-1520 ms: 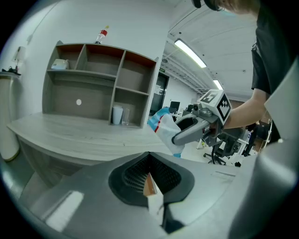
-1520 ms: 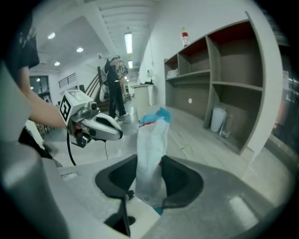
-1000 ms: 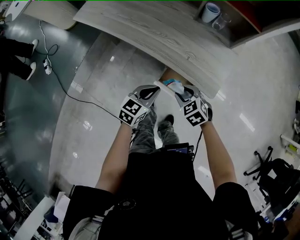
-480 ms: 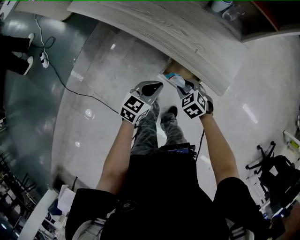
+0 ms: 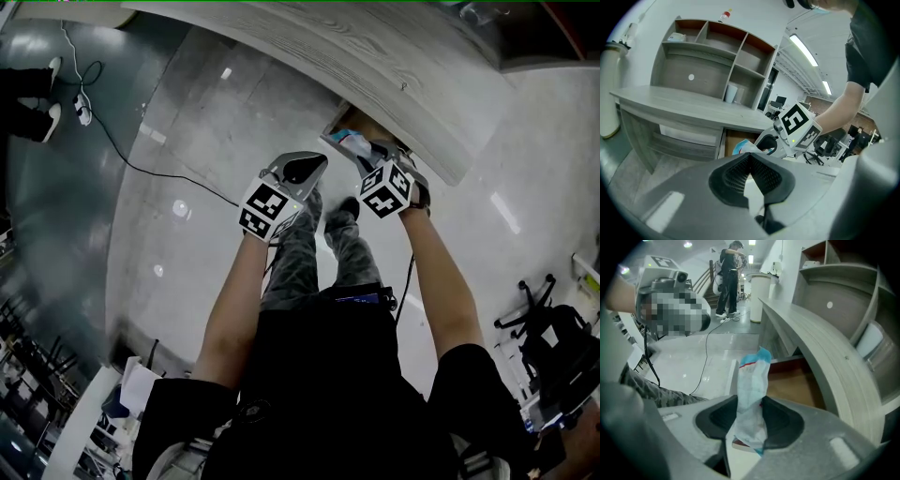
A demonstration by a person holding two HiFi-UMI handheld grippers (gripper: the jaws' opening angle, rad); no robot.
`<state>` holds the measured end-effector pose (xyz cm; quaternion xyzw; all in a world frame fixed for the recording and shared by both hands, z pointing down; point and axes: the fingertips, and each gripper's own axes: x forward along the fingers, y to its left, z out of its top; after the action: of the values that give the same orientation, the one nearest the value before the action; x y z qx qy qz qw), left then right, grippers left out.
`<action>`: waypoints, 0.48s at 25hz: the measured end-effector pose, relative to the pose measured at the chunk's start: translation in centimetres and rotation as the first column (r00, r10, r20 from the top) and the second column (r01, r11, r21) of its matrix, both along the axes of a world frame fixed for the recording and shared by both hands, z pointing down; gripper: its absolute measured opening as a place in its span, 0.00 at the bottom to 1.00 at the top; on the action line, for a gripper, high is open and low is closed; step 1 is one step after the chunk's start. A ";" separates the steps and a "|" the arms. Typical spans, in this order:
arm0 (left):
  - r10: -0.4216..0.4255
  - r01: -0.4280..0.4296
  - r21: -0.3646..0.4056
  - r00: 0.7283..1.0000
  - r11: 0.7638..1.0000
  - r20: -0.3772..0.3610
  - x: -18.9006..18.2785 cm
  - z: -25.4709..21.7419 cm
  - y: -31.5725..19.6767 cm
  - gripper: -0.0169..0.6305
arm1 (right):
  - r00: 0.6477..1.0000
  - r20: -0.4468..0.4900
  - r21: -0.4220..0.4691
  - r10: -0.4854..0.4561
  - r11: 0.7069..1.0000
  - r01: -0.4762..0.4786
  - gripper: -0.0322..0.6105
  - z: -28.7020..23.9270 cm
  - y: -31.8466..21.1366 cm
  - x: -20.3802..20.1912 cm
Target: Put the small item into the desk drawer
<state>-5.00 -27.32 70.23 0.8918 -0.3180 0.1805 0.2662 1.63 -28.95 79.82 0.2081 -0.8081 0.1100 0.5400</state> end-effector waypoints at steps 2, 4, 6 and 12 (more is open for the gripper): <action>-0.003 0.003 -0.005 1.000 1.000 0.001 -0.1 0.4 0.1 0.03 | 1.000 -0.008 -0.011 -0.007 1.000 0.007 0.31 0.7 0.0 0.0; -0.002 0.002 -0.011 1.000 1.000 0.001 -0.2 0.8 0.1 0.03 | 1.000 -0.017 -0.019 -0.014 1.000 0.013 0.31 1.3 0.0 -0.1; 0.003 -0.003 -0.016 1.000 1.000 0.002 -0.2 1.1 0.1 0.03 | 0.999 -0.030 -0.024 -0.020 1.000 0.020 0.31 1.9 -0.2 -0.1; 0.009 -0.009 -0.020 1.000 1.000 0.012 -0.2 1.7 -0.2 0.03 | 0.997 -0.065 -0.048 -0.035 0.998 0.032 0.31 3.5 -0.5 -0.1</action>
<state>-5.20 -27.53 71.89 0.8894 -0.3138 0.1902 0.2726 1.55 -29.44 83.29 0.1852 -0.7905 0.1130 0.5727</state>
